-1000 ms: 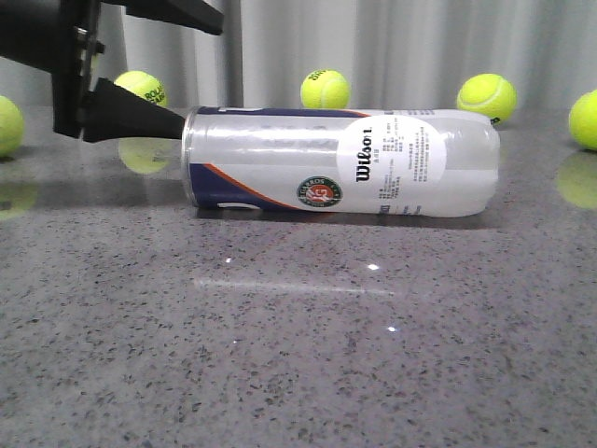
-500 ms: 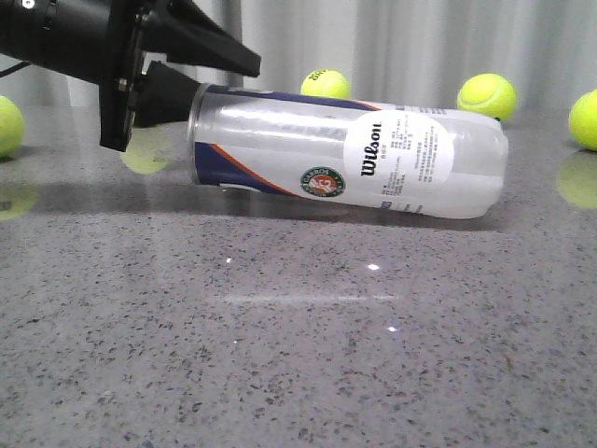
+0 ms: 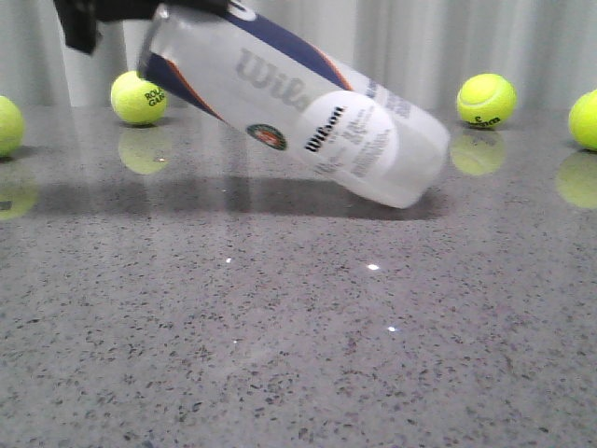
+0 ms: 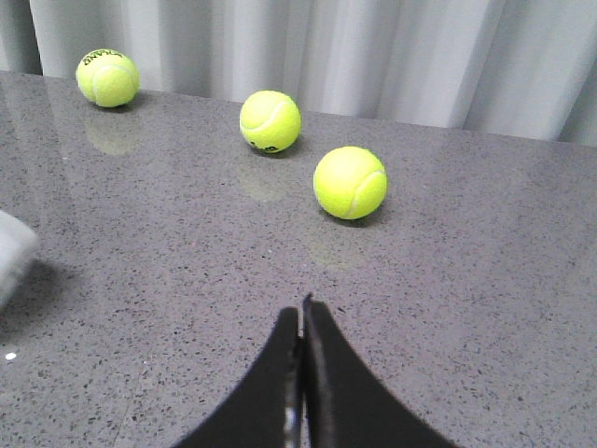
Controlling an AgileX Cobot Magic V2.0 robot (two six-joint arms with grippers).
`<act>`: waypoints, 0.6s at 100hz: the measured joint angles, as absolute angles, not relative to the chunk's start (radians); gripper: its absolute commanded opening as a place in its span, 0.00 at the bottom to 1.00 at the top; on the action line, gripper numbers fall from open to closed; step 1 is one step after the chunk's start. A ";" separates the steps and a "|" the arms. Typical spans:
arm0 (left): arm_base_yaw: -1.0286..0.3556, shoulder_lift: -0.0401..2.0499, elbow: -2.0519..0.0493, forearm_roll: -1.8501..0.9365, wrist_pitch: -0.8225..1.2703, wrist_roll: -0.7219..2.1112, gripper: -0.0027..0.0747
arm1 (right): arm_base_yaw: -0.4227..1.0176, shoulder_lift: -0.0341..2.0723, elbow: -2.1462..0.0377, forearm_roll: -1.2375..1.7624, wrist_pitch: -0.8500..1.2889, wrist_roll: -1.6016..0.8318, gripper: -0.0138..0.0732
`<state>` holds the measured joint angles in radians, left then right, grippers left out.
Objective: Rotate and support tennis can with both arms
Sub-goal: 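Lift and tilt the can upright with the left gripper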
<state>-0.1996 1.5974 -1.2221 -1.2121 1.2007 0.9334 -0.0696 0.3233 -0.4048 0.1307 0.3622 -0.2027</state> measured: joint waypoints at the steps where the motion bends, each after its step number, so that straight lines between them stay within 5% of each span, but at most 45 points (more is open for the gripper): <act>1: -0.198 1.583 -1.226 -1.201 1.201 0.931 0.01 | -0.070 0.323 -0.405 0.131 0.362 -0.203 0.08; 60: -0.191 1.138 -1.425 -0.354 1.263 0.508 0.01 | -0.070 0.323 -0.405 0.131 0.362 -0.203 0.08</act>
